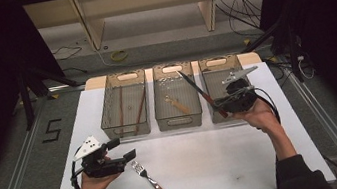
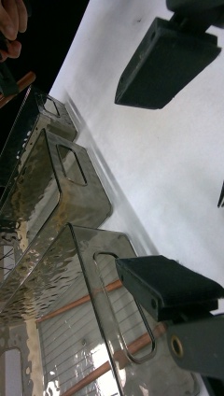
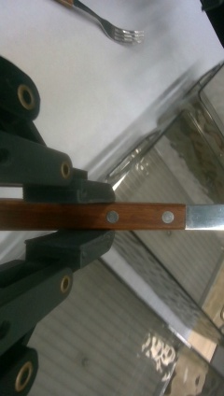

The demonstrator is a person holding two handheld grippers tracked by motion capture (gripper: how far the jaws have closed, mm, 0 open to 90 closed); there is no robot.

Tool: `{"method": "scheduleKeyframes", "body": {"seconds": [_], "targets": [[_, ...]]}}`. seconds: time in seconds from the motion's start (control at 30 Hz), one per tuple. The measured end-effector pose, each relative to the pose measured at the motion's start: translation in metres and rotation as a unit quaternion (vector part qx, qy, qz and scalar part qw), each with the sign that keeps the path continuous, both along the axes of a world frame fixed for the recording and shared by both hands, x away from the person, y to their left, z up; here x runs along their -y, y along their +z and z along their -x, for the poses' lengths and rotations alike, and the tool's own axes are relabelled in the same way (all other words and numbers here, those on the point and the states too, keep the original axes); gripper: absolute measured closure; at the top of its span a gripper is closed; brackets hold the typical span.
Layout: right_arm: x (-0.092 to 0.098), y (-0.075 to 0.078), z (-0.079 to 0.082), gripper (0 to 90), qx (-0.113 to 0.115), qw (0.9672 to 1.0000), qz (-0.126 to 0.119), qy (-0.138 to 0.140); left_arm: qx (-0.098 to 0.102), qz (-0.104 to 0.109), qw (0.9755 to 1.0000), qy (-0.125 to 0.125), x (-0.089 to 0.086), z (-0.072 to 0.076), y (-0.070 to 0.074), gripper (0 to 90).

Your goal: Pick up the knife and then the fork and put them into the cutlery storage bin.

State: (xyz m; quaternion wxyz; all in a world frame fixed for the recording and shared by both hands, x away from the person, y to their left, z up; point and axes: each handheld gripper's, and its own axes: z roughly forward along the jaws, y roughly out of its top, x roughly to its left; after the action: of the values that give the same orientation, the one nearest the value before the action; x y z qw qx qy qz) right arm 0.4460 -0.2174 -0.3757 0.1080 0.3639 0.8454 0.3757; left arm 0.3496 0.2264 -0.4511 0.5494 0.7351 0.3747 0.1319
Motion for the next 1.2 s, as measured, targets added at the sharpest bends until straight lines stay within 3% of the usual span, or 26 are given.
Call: {"method": "scheduleKeyframes", "body": {"seconds": [0.63,1.2], "targets": [[0.024,0.007,-0.019,77.0,0.001,0.9981,-0.001,-0.062,0.000,0.001,1.0000,0.000,0.000,0.000,0.000,17.1],[0.033,-0.001,-0.039,76.9,-0.014,0.9917,0.011,-0.127,0.000,0.001,1.0000,0.000,0.000,0.000,0.000,17.1]]}}
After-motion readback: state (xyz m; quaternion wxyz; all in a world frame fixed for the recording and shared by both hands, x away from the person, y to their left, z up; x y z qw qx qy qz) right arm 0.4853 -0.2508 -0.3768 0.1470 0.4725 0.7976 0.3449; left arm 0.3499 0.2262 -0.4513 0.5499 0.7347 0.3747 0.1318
